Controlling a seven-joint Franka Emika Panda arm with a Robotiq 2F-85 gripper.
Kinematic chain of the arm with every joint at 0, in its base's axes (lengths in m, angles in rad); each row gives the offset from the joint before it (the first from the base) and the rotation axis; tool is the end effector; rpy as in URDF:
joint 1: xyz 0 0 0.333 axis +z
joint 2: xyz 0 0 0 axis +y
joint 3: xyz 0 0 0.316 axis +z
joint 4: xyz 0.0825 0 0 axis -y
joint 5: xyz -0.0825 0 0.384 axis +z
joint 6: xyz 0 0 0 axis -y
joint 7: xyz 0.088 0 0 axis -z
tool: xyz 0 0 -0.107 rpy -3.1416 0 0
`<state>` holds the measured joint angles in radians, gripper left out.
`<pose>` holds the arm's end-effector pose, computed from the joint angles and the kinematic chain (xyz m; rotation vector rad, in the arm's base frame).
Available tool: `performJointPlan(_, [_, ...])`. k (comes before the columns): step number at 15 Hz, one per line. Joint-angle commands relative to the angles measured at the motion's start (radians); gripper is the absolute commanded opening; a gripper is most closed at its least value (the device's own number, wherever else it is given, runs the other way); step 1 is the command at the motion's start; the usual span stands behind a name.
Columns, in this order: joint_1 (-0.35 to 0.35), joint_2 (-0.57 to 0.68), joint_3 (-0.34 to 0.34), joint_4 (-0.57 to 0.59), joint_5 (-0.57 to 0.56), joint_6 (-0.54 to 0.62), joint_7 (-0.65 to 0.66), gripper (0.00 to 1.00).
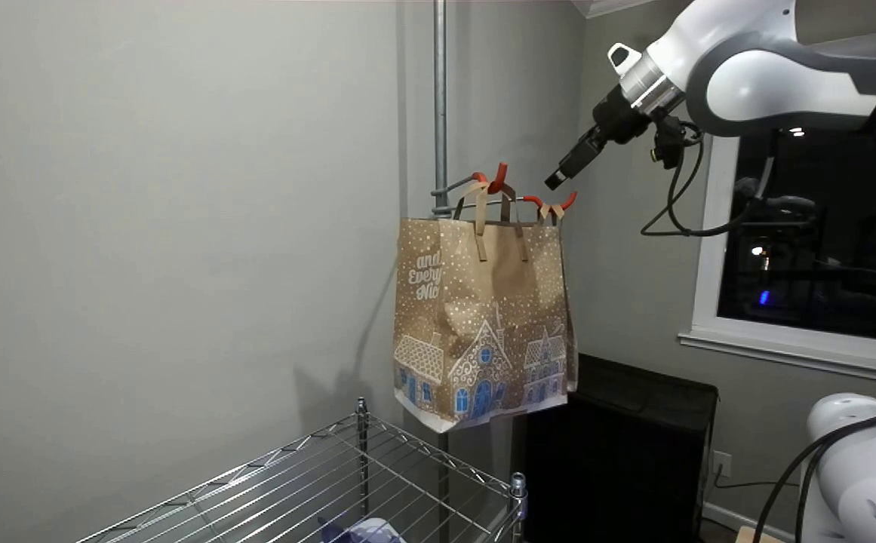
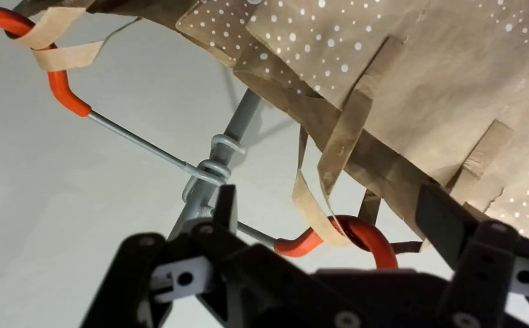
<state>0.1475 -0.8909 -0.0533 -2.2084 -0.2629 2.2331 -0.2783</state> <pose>0.2968 0.0075 0.7766 2.5098 0.5503 1.2322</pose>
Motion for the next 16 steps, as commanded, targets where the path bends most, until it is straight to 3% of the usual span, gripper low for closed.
performJointPlan(1, [-0.025, -0.002, 0.005, -0.003, -0.007, -0.045, -0.055, 1.0])
performJointPlan(16, [-0.053, 0.001, 0.019, 0.002, -0.015, -0.055, -0.033, 1.0])
